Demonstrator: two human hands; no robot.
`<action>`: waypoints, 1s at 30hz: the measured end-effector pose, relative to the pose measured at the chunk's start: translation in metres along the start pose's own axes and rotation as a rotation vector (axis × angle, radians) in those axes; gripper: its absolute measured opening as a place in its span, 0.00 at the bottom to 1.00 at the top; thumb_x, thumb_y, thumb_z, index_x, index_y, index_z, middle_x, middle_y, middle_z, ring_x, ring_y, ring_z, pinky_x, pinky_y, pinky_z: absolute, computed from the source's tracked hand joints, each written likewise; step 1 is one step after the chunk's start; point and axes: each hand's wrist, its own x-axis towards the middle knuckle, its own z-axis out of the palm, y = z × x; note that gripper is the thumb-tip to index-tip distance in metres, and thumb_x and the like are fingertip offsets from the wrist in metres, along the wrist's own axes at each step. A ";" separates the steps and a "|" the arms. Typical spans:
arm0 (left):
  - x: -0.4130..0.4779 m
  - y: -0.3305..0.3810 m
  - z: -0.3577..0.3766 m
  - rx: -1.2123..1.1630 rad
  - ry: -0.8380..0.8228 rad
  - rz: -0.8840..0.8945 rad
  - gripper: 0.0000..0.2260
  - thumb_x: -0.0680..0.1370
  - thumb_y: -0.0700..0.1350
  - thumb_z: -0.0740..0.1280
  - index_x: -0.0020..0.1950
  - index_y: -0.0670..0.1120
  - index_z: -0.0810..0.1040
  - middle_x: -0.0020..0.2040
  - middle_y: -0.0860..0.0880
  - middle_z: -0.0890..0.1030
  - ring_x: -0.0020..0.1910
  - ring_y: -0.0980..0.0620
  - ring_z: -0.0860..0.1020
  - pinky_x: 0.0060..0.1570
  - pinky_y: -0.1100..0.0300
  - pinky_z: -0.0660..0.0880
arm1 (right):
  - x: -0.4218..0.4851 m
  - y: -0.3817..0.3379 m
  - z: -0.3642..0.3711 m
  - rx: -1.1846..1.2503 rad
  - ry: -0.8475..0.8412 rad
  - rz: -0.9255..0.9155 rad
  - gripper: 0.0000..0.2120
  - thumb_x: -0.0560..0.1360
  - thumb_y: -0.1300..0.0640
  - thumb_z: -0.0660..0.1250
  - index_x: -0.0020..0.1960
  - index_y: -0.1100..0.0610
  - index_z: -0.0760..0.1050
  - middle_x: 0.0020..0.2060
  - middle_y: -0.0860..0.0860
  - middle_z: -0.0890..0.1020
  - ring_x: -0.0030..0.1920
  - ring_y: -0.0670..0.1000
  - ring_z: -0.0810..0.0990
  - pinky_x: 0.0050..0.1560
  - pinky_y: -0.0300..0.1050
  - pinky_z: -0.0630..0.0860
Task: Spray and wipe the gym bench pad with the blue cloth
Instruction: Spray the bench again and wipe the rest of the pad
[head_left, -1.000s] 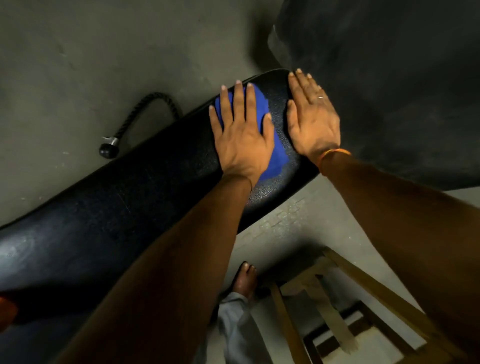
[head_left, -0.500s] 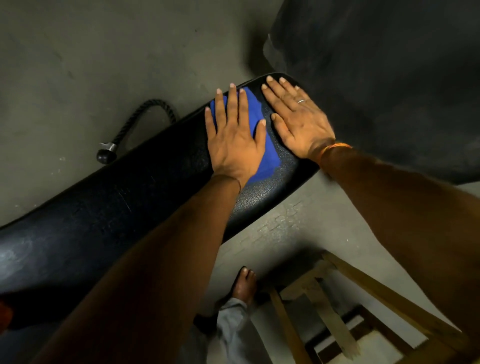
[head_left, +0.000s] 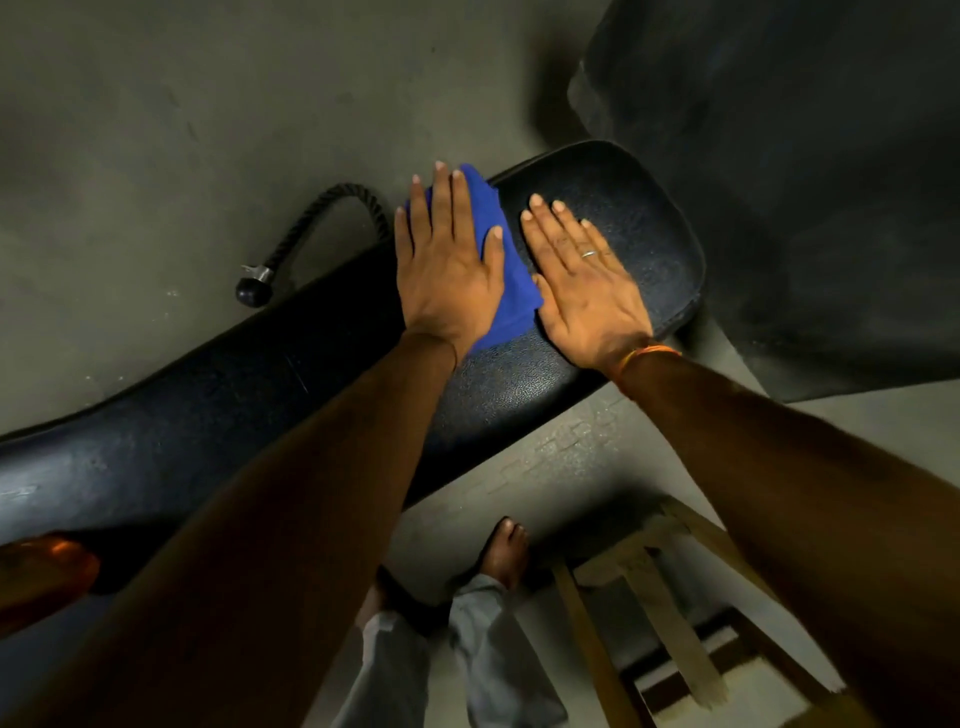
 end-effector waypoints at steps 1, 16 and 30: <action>-0.004 0.001 0.000 0.000 0.000 -0.002 0.31 0.85 0.58 0.45 0.83 0.42 0.50 0.84 0.42 0.53 0.83 0.41 0.52 0.80 0.43 0.54 | -0.001 -0.001 0.000 -0.002 0.006 0.001 0.31 0.85 0.49 0.46 0.85 0.59 0.52 0.85 0.55 0.54 0.85 0.55 0.52 0.85 0.54 0.51; -0.028 -0.008 0.004 -0.011 0.041 -0.048 0.29 0.85 0.54 0.46 0.83 0.40 0.51 0.83 0.39 0.52 0.83 0.39 0.52 0.80 0.43 0.53 | -0.003 -0.002 0.002 -0.018 0.016 0.008 0.30 0.85 0.49 0.47 0.86 0.57 0.51 0.85 0.53 0.53 0.85 0.53 0.52 0.85 0.53 0.50; -0.073 -0.078 -0.012 0.028 0.014 -0.057 0.30 0.84 0.54 0.48 0.83 0.39 0.51 0.82 0.37 0.54 0.82 0.37 0.54 0.80 0.42 0.55 | -0.011 -0.070 0.016 0.059 0.008 0.188 0.32 0.85 0.48 0.46 0.86 0.59 0.47 0.86 0.55 0.48 0.86 0.55 0.46 0.85 0.53 0.46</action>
